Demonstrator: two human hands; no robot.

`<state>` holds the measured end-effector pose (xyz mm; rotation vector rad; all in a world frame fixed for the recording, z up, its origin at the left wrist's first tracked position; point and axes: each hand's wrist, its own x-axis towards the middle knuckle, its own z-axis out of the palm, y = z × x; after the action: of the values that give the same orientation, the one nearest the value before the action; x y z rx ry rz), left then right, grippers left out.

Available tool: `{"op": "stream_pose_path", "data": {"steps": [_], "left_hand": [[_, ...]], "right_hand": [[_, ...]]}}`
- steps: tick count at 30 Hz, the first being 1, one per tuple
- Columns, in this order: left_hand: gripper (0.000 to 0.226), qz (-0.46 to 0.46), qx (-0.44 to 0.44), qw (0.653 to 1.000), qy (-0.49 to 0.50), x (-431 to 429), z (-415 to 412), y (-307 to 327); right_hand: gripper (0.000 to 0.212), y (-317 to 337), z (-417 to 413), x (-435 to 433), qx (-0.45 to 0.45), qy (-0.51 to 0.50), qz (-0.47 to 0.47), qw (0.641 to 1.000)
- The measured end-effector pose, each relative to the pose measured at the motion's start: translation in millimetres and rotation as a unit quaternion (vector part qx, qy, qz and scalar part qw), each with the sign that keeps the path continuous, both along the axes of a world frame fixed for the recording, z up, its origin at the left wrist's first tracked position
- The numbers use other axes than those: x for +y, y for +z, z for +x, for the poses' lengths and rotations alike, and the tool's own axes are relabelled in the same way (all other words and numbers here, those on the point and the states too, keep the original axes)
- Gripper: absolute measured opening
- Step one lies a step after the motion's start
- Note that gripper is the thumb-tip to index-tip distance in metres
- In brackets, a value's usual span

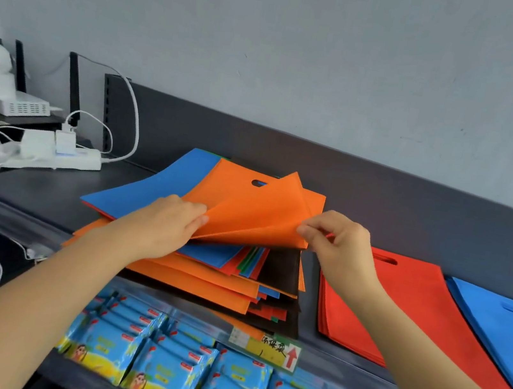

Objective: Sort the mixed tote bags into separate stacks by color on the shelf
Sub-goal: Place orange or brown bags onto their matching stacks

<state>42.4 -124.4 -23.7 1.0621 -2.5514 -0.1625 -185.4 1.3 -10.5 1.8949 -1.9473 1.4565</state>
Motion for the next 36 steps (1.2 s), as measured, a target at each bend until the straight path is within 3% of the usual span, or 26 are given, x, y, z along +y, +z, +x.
{"op": "stream_pose_path", "data": {"steps": [7, 10, 12, 13, 14, 15, 16, 17, 18, 19, 21, 25, 27, 30, 36], "left_hand": [[0.045, 0.04, 0.004, 0.999, -0.035, 10.7, 2.7, 2.4], [0.042, 0.018, -0.015, 0.999, -0.033, 10.5, 1.8, 1.1], [0.038, -0.022, -0.017, 0.999, -0.019, 9.5, 0.7, -0.9], [0.036, -0.047, -0.017, 0.999, -0.014, 8.5, 1.1, -2.9], [0.034, -0.078, -0.022, 0.997, -0.013, 8.1, 1.2, -4.3], [0.03, -0.11, -0.029, 0.993, -0.017, 8.8, 1.4, -6.1], [0.023, -0.144, -0.032, 0.989, -0.025, 9.5, 1.6, -8.4], [0.013, -0.18, -0.029, 0.983, -0.039, 12.0, 1.3, -9.4], [0.013, -0.217, -0.018, 0.974, -0.059, 15.8, -0.3, -9.3], [0.024, -0.249, -0.015, 0.965, -0.081, 19.6, -3.4, -9.0], [0.032, -0.293, -0.009, 0.949, -0.115, 27.6, -12.5, -4.6], [0.024, -0.335, 0.02, 0.929, -0.158, 51.7, -34.9, 9.9], [0.039, -0.346, 0.018, 0.925, -0.154, 58.2, -47.7, 10.3], [0.057, -0.346, 0.023, 0.925, -0.152, 66.3, -72.7, 9.0], [0.046, -0.336, 0.061, 0.918, -0.201, 120.1, -160.8, 9.6]], "right_hand": [[0.012, 1.8, 21.9, -17.0, 0.041, -0.076, -0.08, 0.993], [0.01, 6.3, 29.8, -19.5, 0.064, -0.074, -0.094, 0.991], [0.009, 8.0, 29.3, -16.6, -0.02, -0.102, -0.09, 0.99], [0.015, 8.7, 26.5, -14.1, -0.11, -0.128, -0.065, 0.984], [0.023, 10.4, 22.3, -10.5, -0.238, -0.142, -0.015, 0.961], [0.031, 12.7, 16.6, -6.6, -0.393, -0.129, 0.052, 0.909], [0.039, 13.7, 10.0, -2.1, -0.53, -0.09, 0.118, 0.835], [0.047, 13.4, 3.2, 3.7, -0.614, -0.049, 0.172, 0.769], [0.05, 11.8, -2.7, 9.4, -0.643, -0.012, 0.216, 0.735], [0.044, 9.9, -7.8, 14.0, -0.636, 0.014, 0.244, 0.732], [0.029, 6.6, -16.0, 18.0, -0.583, 0.037, 0.268, 0.766], [0.032, -0.8, -32.4, 31.2, -0.413, -0.009, 0.264, 0.872], [0.026, -2.5, -45.5, 45.3, -0.35, -0.051, 0.231, 0.907], [0.022, -4.1, -77.0, 72.2, -0.331, -0.105, 0.159, 0.924], [0.023, -8.9, -158.2, 149.8, -0.322, -0.168, 0.093, 0.927]]}}
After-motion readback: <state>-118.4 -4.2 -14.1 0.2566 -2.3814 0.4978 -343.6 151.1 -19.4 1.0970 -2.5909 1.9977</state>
